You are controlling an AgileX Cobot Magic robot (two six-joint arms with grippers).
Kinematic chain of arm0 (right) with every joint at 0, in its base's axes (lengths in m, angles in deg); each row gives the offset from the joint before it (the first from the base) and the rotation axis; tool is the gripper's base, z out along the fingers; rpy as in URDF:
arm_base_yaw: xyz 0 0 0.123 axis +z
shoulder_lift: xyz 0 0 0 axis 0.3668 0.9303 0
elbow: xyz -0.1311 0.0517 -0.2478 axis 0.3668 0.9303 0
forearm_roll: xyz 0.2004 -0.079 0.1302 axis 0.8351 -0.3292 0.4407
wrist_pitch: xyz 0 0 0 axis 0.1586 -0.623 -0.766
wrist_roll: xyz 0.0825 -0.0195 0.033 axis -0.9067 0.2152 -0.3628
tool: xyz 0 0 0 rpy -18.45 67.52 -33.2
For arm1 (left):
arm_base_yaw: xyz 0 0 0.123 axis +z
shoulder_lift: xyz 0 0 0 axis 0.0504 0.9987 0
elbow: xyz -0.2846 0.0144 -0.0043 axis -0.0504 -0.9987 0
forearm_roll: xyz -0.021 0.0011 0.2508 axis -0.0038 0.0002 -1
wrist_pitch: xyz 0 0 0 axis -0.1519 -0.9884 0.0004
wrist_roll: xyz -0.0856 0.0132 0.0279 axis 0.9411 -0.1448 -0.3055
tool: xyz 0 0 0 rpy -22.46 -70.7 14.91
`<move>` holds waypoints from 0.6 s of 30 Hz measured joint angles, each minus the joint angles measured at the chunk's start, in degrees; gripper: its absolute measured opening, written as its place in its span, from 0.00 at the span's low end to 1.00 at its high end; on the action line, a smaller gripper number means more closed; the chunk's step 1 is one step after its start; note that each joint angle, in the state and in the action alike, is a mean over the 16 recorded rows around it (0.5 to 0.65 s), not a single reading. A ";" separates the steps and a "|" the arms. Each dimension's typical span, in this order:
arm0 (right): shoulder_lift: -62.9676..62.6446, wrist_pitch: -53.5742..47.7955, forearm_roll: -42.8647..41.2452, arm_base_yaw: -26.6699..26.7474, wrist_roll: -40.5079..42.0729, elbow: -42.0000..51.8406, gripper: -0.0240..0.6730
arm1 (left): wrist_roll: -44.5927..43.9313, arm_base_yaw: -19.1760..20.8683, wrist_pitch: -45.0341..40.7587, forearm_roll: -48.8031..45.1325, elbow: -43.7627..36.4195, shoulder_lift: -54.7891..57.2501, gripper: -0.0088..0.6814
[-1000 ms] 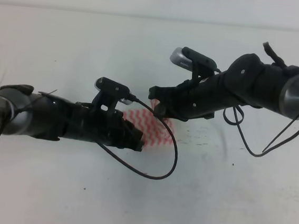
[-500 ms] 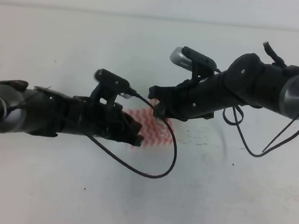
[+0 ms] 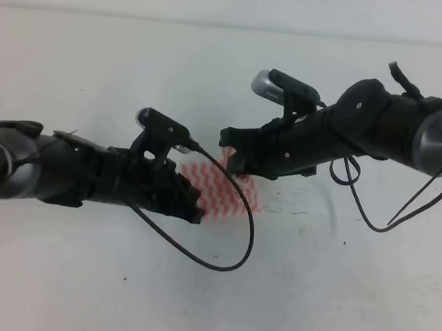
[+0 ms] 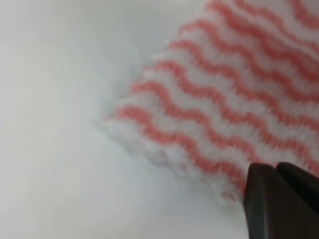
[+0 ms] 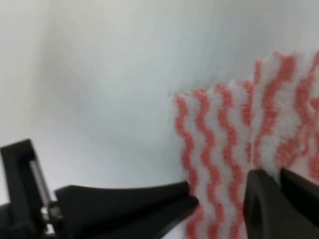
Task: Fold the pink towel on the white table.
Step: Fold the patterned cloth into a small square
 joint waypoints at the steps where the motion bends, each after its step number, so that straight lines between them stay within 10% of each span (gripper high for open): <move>1: 0.00 0.01 0.01 0.02 0.00 0.00 0.01 | -0.02 0.00 -0.09 0.02 -0.02 0.13 0.01; 18: 0.22 0.43 -0.15 0.99 0.00 0.00 0.01 | -0.52 0.01 -1.17 1.36 0.00 1.22 0.01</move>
